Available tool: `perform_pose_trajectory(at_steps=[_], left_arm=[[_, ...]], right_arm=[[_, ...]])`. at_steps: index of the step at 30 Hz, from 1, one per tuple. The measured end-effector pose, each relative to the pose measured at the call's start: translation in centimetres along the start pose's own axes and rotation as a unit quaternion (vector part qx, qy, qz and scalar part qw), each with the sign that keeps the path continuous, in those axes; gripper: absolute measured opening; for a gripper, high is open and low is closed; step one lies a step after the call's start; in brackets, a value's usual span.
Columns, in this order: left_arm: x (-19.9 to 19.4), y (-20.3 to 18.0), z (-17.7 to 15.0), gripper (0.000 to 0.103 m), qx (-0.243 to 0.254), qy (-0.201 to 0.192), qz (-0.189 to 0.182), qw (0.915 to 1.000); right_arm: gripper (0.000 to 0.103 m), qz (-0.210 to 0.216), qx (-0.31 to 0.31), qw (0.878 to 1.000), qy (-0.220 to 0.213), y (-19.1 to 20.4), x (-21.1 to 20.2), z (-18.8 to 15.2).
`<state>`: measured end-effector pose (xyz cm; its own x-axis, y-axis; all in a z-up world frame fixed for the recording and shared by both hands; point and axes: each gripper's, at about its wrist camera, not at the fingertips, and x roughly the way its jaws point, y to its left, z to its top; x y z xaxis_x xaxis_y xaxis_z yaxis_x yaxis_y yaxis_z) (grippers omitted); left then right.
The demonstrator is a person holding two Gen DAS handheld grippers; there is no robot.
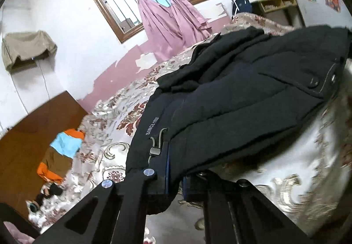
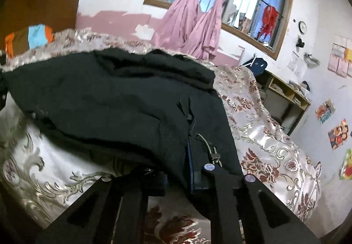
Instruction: Fold large clothes
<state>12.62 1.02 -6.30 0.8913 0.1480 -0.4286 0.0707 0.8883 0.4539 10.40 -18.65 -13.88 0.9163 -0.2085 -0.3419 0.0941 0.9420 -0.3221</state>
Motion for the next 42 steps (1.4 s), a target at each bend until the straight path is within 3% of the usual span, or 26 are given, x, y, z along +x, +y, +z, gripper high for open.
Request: perform_pose_trajectory(at_steps=[4,8,17,23,33,36,42], left_arm=[[-2.6,1.5,0.6,0.008,-0.03,-0.003,-0.022,0.9993],[-5.6,2.9,1.0,0.008,-0.045,-0.014,-0.021,0.9987],[-14.0,6.3,3.5,0.008,-0.053,-0.11,0.021,0.9923],[-16.6,7.2,6.2,0.007,-0.035,-0.16,0.031,0.986],[-10.3,7.6,10.7,0.008,0.009,-0.162,0.05,0.9855],[-7.6,7.2,11.9,0.008,0.027,-0.157,0.073,0.9845],[-2.4,6.9,14.6,0.008,0.028,-0.144,0.082,0.9858]], right_arm=[[0.009,0.002,0.016,0.999,-0.03,-1.6,-2.4,0.7],[0.008,0.008,0.019,0.998,-0.065,-2.5,-5.2,1.1],[0.007,0.06,0.055,0.982,-0.169,-6.4,-14.4,2.8],[0.007,0.066,0.091,0.97,-0.214,-9.2,-16.9,4.4],[0.007,0.073,0.057,0.973,-0.211,-9.9,-9.2,8.7],[0.007,0.077,0.034,0.974,-0.21,-9.9,-5.7,10.8],[0.007,0.083,0.002,0.978,-0.189,-10.0,1.7,14.5]])
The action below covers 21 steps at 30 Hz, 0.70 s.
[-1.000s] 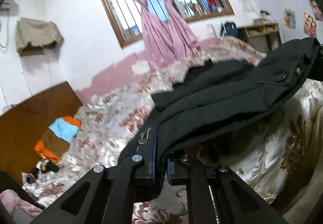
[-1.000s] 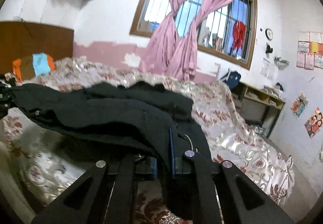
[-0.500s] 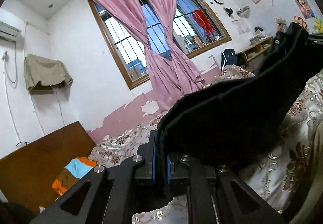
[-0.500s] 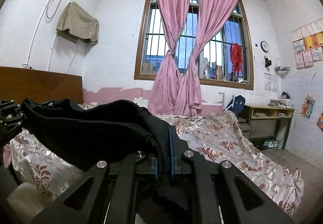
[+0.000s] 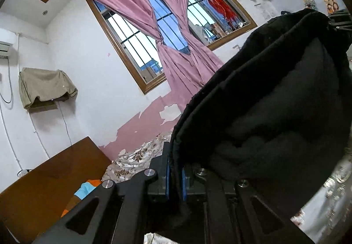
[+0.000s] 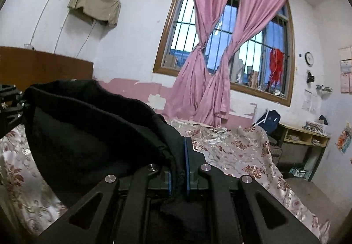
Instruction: Fold large clothes
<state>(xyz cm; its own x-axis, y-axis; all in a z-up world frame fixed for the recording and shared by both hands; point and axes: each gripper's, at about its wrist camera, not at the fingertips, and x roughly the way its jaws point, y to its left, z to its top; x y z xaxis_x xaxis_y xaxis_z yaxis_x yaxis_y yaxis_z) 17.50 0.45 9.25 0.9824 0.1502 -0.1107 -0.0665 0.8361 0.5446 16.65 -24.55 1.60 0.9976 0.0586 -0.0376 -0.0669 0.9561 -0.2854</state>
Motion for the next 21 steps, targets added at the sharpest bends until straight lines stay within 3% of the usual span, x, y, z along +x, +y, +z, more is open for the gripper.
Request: perform_pose_trajectory(at_steps=[8,15,21], left_arm=[[9.5,-1.8,0.1,0.008,-0.013,0.021,-0.005,0.9997],[15.0,-4.6,-1.9,0.008,-0.015,0.054,-0.017,0.9983],[21.1,-7.7,-3.7,0.011,-0.061,0.14,-0.055,0.9868]], right_arm=[[0.007,-0.009,-0.024,0.999,0.035,-0.3,11.4,1.6],[0.007,-0.033,-0.054,0.995,0.07,1.7,19.7,-0.3],[0.008,-0.045,-0.047,0.992,0.11,2.8,25.1,-2.3]])
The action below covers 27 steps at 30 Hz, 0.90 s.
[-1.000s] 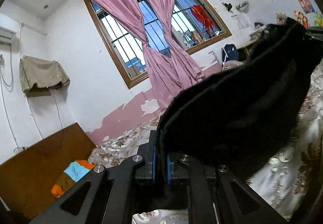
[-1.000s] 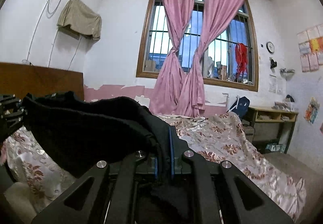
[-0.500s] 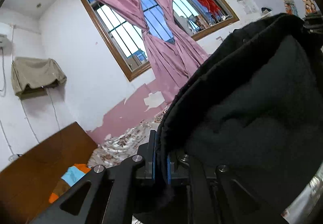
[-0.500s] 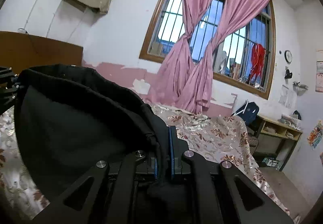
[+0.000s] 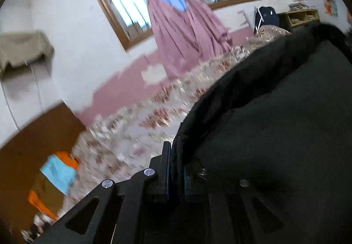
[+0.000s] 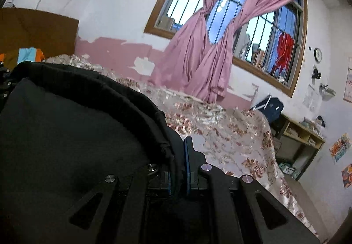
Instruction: Fold large clothes
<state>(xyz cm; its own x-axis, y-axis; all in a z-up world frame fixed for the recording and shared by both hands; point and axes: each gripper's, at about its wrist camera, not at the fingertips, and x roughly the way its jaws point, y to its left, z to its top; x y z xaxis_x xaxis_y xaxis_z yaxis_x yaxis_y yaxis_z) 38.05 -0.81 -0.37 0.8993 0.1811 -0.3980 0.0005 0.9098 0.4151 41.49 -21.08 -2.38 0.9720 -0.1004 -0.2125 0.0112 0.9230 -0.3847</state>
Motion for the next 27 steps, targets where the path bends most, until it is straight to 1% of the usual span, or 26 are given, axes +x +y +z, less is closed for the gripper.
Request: perform_pose_trajectory(at_steps=[4,5,7,8,9,10,11,12,13,14,15,16,18,21,23,24,25,27], left_arm=[[2.1,-0.9,-0.6,0.011,-0.018,0.027,-0.014,0.9994],[2.3,-1.0,-0.8,0.011,-0.022,0.034,-0.02,0.999],[2.7,-0.6,-1.1,0.011,-0.034,0.036,-0.036,0.9981],[2.6,-0.4,-1.3,0.011,-0.041,0.033,-0.041,0.9978],[2.4,0.1,-1.6,0.015,-0.054,0.031,-0.051,0.9968],[2.3,0.6,-1.7,0.022,-0.068,0.028,-0.058,0.9956],[2.4,1.0,-1.6,0.028,-0.085,0.025,-0.06,0.9943],[2.1,1.7,-1.6,0.047,-0.107,0.018,-0.061,0.9922],[1.6,2.4,-1.6,0.076,-0.129,0.008,-0.067,0.9893],[0.7,3.2,-1.5,0.088,-0.153,-0.008,-0.064,0.9861],[0.3,3.5,-1.5,0.093,-0.165,-0.02,-0.057,0.9844],[-0.4,3.9,-1.4,0.093,-0.177,-0.036,-0.054,0.982],[-1.3,4.3,-0.9,0.093,-0.181,-0.045,-0.064,0.9803],[-2.9,3.8,-0.5,0.093,-0.165,-0.048,-0.081,0.9819],[-4.2,3.1,-1.0,0.094,-0.155,-0.052,-0.104,0.9809],[-4.7,2.7,-1.5,0.094,-0.155,-0.052,-0.122,0.979],[-5.3,2.0,-2.2,0.094,-0.156,-0.047,-0.145,0.9758],[-5.7,0.6,-3.8,0.094,-0.158,-0.029,-0.178,0.9708]], right_arm=[[0.01,0.001,0.017,1.0,0.023,0.5,2.1,-1.2],[0.013,-0.001,0.019,0.999,0.026,0.7,2.0,-1.6],[0.023,-0.011,0.023,0.999,0.03,0.8,2.3,-2.0],[0.027,-0.01,0.028,0.999,0.027,0.7,2.1,-2.1],[0.037,-0.006,0.034,0.999,0.022,0.5,1.7,-2.4],[0.057,0.003,0.044,0.999,0.012,0.1,1.3,-2.5],[0.068,0.009,0.053,0.999,-0.001,-0.2,0.9,-2.6],[0.083,0.014,0.062,0.998,-0.018,-0.6,0.2,-2.9],[0.087,0.019,0.066,0.997,-0.028,-0.8,-0.5,-3.2],[0.087,0.024,0.068,0.997,-0.032,-1.0,-0.8,-3.3],[0.087,0.028,0.068,0.997,-0.033,-1.0,-1.1,-3.4],[0.087,0.03,0.067,0.997,-0.036,-1.1,-1.5,-3.4],[0.089,0.034,0.067,0.996,-0.041,-1.4,-2.3,-3.5],[0.094,0.057,0.072,0.995,-0.041,-1.7,-3.8,-3.7],[0.097,0.091,0.076,0.992,-0.038,-1.8,-5.0,-3.8],[0.1,0.123,0.078,0.989,-0.034,-1.8,-5.8,-4.1],[0.101,0.148,0.078,0.986,-0.028,-1.6,-6.3,-4.4],[0.101,0.178,0.075,0.981,-0.012,-0.9,-7.0,-5.5]])
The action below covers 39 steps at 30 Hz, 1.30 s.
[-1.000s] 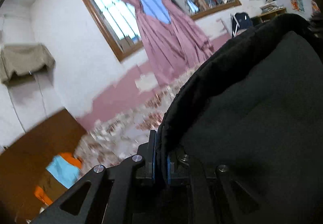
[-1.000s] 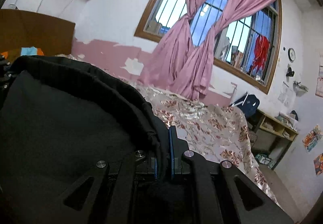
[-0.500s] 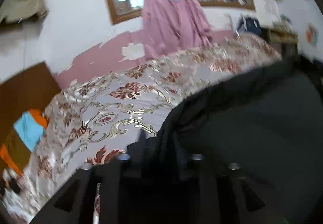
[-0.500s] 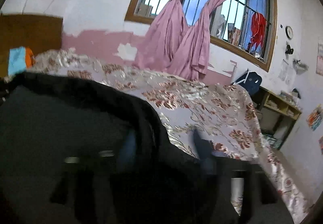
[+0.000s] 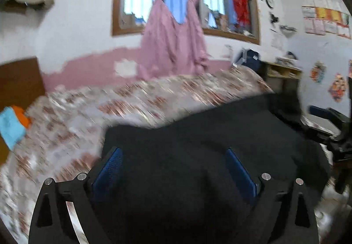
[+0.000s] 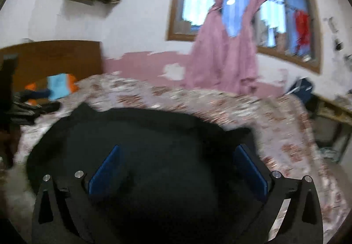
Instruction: Fold large clothes
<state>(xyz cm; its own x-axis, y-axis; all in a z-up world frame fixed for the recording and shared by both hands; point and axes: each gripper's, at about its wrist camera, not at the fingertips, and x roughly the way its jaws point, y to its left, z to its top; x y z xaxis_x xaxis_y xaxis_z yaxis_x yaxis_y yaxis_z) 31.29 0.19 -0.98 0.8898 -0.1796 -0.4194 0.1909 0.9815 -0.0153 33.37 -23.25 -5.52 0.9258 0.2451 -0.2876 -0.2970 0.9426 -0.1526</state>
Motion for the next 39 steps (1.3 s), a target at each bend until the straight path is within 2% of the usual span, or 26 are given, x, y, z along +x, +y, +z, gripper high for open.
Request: perform_pose_trajectory(at_steps=[2,6,11,14,18,24,27,29,33,39], left_arm=[[0.2,-1.0,-2.0,0.094,0.004,0.019,-0.013,0.9997],[1.7,-1.5,-3.8,0.095,0.02,0.057,-0.009,0.9981],[3.5,0.1,-3.2,0.095,-0.002,0.059,-0.008,0.9982],[5.7,1.7,-2.4,0.1,-0.042,0.07,-0.011,0.9966],[8.2,3.3,-1.3,0.1,-0.076,0.073,-0.002,0.9945],[12.5,5.8,0.1,0.103,-0.124,0.105,0.008,0.9868],[14.7,6.6,0.2,0.103,-0.134,0.122,-0.008,0.9835],[15.7,7.1,0.0,0.103,-0.147,0.132,-0.028,0.9799],[16.8,7.4,-0.6,0.103,-0.16,0.125,-0.045,0.9782],[17.6,6.8,-0.9,0.103,-0.153,0.113,-0.043,0.9807]], right_arm=[[0.101,0.005,-0.006,1.0,0.021,0.8,0.1,-1.7],[0.101,0.009,-0.011,0.998,0.06,1.8,1.6,-4.3],[0.101,0.026,0.01,0.996,0.088,1.3,4.1,-4.4],[0.101,0.03,0.033,0.994,0.097,0.5,5.6,-4.0],[0.101,0.007,0.046,0.994,0.096,-0.8,7.8,-3.3],[0.101,-0.048,0.094,0.989,0.103,-3.4,11.0,-1.2],[0.101,-0.075,0.125,0.983,0.116,-4.9,12.9,-1.3],[0.101,-0.065,0.152,0.978,0.127,-5.9,14.3,-2.1],[0.102,-0.036,0.179,0.973,0.144,-6.6,16.3,-3.8],[0.102,-0.04,0.181,0.972,0.143,-6.1,17.2,-5.3]])
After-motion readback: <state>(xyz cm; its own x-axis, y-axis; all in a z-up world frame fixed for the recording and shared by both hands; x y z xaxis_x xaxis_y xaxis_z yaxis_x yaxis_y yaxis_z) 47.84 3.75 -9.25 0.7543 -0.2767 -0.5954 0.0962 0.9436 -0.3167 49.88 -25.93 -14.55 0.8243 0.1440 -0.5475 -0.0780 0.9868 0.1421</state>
